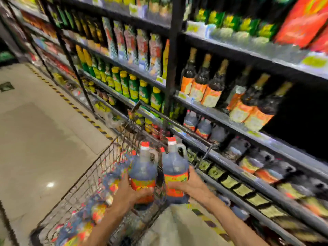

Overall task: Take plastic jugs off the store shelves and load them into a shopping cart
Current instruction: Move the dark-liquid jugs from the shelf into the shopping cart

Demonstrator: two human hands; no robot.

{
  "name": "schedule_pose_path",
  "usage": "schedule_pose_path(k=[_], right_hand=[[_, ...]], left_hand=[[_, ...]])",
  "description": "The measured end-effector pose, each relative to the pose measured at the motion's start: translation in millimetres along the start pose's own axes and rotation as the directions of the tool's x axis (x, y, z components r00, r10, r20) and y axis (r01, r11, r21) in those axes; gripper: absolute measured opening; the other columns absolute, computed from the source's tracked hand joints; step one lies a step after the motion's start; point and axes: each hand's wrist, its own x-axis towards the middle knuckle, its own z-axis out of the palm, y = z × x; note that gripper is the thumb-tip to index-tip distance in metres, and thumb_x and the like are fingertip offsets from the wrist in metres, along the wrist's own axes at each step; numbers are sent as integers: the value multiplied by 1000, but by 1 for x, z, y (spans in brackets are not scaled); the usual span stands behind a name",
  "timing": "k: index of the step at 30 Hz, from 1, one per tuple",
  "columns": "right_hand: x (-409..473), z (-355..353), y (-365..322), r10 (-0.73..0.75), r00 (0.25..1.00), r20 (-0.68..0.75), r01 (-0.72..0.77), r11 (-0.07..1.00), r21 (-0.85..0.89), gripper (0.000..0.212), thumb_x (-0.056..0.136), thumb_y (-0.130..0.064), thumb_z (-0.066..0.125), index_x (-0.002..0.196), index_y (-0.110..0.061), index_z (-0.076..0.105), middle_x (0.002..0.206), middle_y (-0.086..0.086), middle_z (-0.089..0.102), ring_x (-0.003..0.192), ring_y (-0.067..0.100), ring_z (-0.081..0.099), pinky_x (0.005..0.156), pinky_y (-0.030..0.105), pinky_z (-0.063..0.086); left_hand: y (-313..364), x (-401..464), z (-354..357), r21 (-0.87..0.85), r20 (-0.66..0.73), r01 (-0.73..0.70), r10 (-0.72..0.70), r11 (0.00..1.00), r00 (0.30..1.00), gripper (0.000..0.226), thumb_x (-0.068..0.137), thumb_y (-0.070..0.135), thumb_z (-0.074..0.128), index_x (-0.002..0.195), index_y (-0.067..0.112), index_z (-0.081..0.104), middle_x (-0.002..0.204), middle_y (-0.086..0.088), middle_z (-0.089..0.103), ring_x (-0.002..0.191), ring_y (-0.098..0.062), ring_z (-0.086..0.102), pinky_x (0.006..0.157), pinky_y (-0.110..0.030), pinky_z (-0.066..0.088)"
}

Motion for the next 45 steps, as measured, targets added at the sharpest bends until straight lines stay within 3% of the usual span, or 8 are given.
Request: schedule_pose_path(k=[4,8,19,22,29,34,39,45], right_hand=[[-49,-80,11,-35,993,-112,40,998,43,102,46,-50,97,133,-26,50,124,-2,70,108,16,72,90,42,61],[-103,-157,28,-88,977,-192,105,991,79,79,73,-15,93,137,-24,48,127,2,71,107,13,73,86,32,61],[-219,-310,78,-31,827,-561,167,967,193,66,78,-15,90,129,-27,50,118,-4,73,102,8,73,82,27,60],[-234,-343,91,2,774,-633,169,963,210,74,75,-25,93,135,-26,50,121,-2,74,108,15,73,94,40,59],[-260,-410,103,51,653,-756,226,939,259,66,82,-20,86,138,-24,52,125,2,73,109,17,73,88,33,61],[-264,-454,102,82,577,-813,228,939,256,61,82,-22,85,136,-24,56,115,-3,77,102,12,75,86,32,62],[-260,-498,100,84,503,-860,267,932,247,58,85,-17,82,135,-20,53,105,-2,73,76,-3,72,61,14,53],[-246,-549,99,49,400,-915,261,951,165,53,81,-21,87,125,-13,59,98,-3,74,76,3,71,67,20,53]], left_hand=[[39,-17,71,-31,149,-72,76,997,986,103,28,51,99,117,34,49,117,-1,69,96,-10,71,76,-21,57],[71,-38,146,-17,274,-142,142,990,951,102,39,49,102,126,34,50,114,3,71,94,-15,74,73,-28,59],[143,-63,347,17,620,-279,208,960,756,98,41,49,102,124,35,51,114,3,73,91,-6,74,73,-27,59],[164,-59,402,11,678,-318,226,948,699,88,51,43,101,125,34,53,114,6,73,92,-3,73,75,-24,57],[234,-45,526,-51,765,-333,251,942,593,59,72,22,91,120,22,57,107,-1,75,89,-14,75,76,-32,62],[277,-36,601,-63,763,-397,301,916,572,76,55,48,94,117,19,60,99,-2,77,90,-23,76,86,-48,62],[283,-33,650,-56,742,-547,402,835,537,86,50,39,91,122,25,46,118,1,64,106,-20,67,90,-38,55],[264,-26,677,-4,726,-628,434,778,533,91,71,23,92,142,12,37,131,-2,58,113,-18,58,87,-28,44]])
